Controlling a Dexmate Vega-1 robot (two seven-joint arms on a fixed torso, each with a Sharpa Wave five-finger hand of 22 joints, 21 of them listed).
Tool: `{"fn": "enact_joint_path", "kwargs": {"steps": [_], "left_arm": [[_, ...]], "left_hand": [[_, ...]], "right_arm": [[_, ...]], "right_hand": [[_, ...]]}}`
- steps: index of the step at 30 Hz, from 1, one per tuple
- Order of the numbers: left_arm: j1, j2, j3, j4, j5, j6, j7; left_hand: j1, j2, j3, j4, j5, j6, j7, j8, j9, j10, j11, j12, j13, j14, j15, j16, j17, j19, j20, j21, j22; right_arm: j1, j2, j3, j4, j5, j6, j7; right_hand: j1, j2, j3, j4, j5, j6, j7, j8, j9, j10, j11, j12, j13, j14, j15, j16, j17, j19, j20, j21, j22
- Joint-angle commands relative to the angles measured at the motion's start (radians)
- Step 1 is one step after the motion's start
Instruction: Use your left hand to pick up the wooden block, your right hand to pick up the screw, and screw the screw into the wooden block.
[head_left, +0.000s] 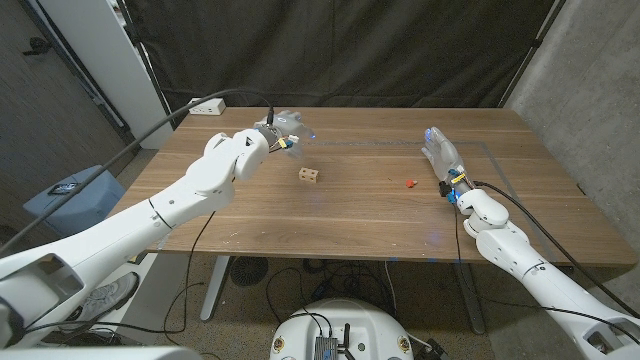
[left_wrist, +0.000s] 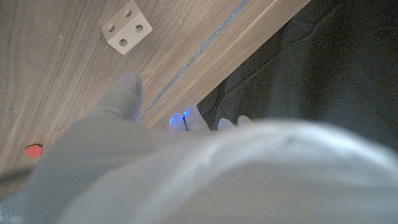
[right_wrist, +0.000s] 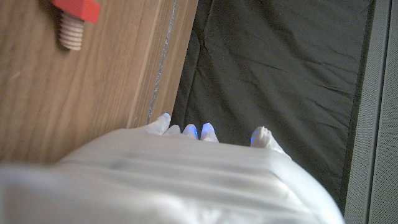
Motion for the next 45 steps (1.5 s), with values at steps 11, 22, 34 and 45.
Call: {"fn": "enact_joint_path", "kwargs": {"steps": [11,22,34,45], "left_arm": [[-0.032,-0.094,0.033,0.091,0.112,-0.051,-0.118],[-0.025,-0.102,0.036,0.114,0.089,-0.064,-0.122],[0.025,-0.092,0.028,0.122,0.096,-0.044,-0.029],[0.046,-0.090,0.027,0.139,0.092,-0.027,0.016]], "left_hand": [[0.001,-0.008,-0.018,-0.001,0.011,-0.010,-0.002,-0.009,0.001,-0.005,-0.002,-0.005,0.004,-0.015,-0.006,-0.004,0.003,-0.018,0.008,0.001,0.004],[0.008,-0.013,-0.029,-0.004,0.015,-0.020,0.004,-0.012,0.002,-0.007,-0.002,-0.008,0.004,-0.021,0.000,-0.004,0.003,-0.025,0.021,0.002,0.004],[0.005,-0.017,-0.046,-0.002,0.021,-0.013,0.008,-0.007,0.002,-0.005,-0.001,-0.008,0.004,-0.013,0.005,0.001,0.003,-0.029,0.033,0.004,0.004],[0.003,-0.014,-0.056,0.000,0.025,-0.002,0.009,-0.004,0.002,0.007,-0.001,-0.005,0.004,-0.002,0.005,0.005,0.003,-0.025,0.029,0.007,0.004]], "right_arm": [[0.016,0.016,-0.010,0.022,0.000,-0.002,0.001],[0.013,0.016,-0.012,0.018,-0.004,-0.005,-0.005],[-0.004,0.013,-0.010,0.000,-0.008,-0.009,-0.025],[-0.013,0.011,-0.010,-0.010,-0.011,-0.012,-0.036]], "right_hand": [[-0.003,-0.003,0.005,-0.001,0.005,-0.004,-0.001,0.007,0.005,-0.001,0.001,0.006,0.002,-0.010,-0.007,0.005,0.004,0.003,-0.043,0.007,0.003],[-0.002,-0.003,0.006,-0.002,0.005,-0.004,-0.002,0.007,0.005,-0.001,0.000,0.006,0.002,-0.010,-0.005,0.005,0.004,0.002,-0.040,0.007,0.003],[-0.002,-0.003,0.006,-0.003,0.005,-0.005,0.000,0.007,0.005,-0.002,0.001,0.007,0.002,-0.011,-0.001,0.005,0.004,0.001,-0.038,0.006,0.003],[-0.004,-0.004,0.006,-0.004,0.005,-0.006,0.000,0.007,0.005,-0.002,0.000,0.007,0.002,-0.012,-0.001,0.005,0.004,0.000,-0.037,0.006,0.003]]}}
